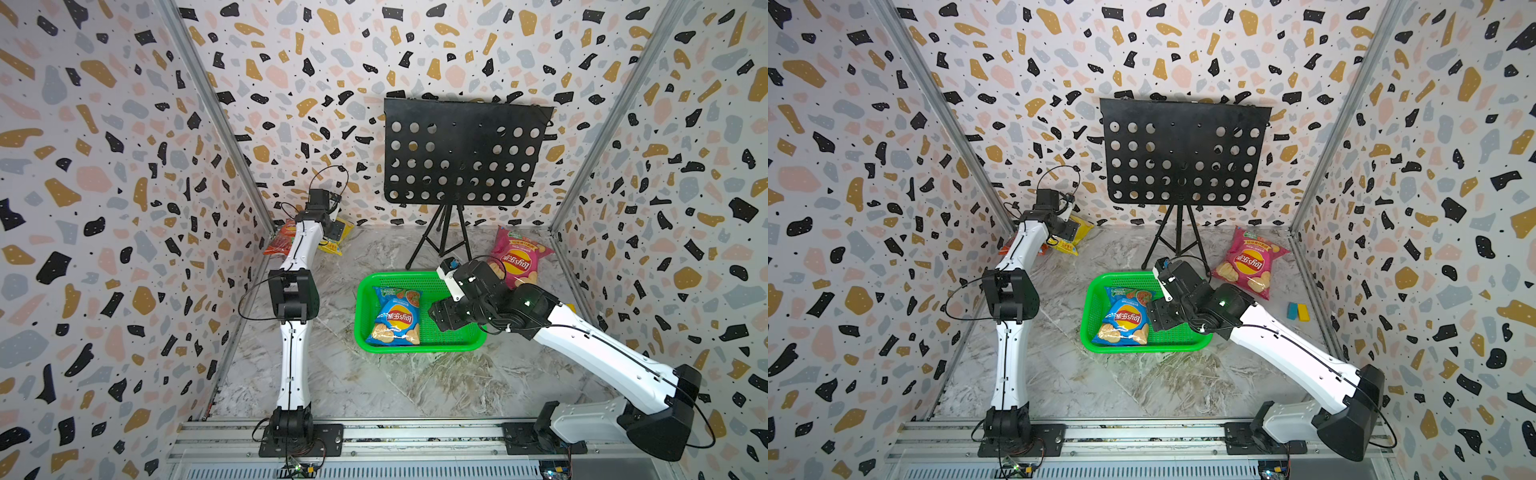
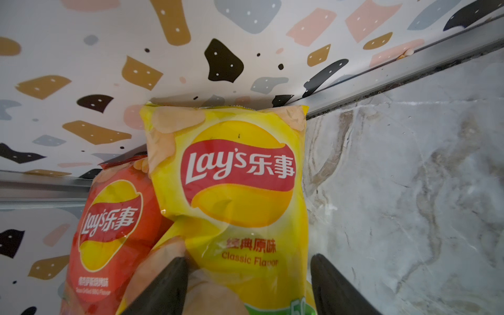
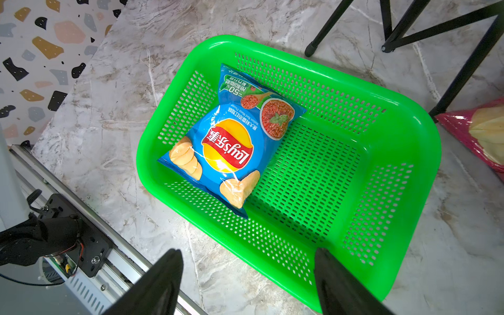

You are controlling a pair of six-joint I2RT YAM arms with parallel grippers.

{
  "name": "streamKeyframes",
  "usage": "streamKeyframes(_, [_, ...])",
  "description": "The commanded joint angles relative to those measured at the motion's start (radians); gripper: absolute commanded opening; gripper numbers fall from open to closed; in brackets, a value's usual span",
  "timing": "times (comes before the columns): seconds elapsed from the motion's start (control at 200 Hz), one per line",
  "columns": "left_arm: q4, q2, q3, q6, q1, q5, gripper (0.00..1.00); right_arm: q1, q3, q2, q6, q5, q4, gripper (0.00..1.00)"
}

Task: Put the potato chips into the basket
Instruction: Pick up the potato chip from the corner of the board.

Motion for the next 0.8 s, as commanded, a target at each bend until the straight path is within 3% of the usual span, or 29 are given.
streamKeyframes(0.0, [0.046, 0.020, 0.034, 0.007, -0.005, -0.012, 0.63, 0.002, 0.001, -0.034, -0.001, 0.014, -0.025, 0.80])
streamKeyframes(0.205, [0.051, 0.009, -0.001, 0.002, -0.005, -0.018, 0.40, 0.002, -0.002, -0.050, -0.001, 0.025, -0.031, 0.80])
streamKeyframes(0.38, [0.054, -0.040, -0.055, -0.015, -0.005, -0.005, 0.09, 0.002, -0.002, -0.056, 0.005, 0.025, -0.031, 0.80])
streamKeyframes(0.521, [0.066, -0.102, -0.107, -0.036, -0.005, 0.008, 0.00, 0.001, -0.005, -0.060, 0.010, 0.021, -0.031, 0.80])
streamKeyframes(0.796, [0.064, -0.215, -0.152, -0.083, -0.005, -0.013, 0.00, 0.002, -0.010, -0.083, 0.016, 0.019, -0.032, 0.80])
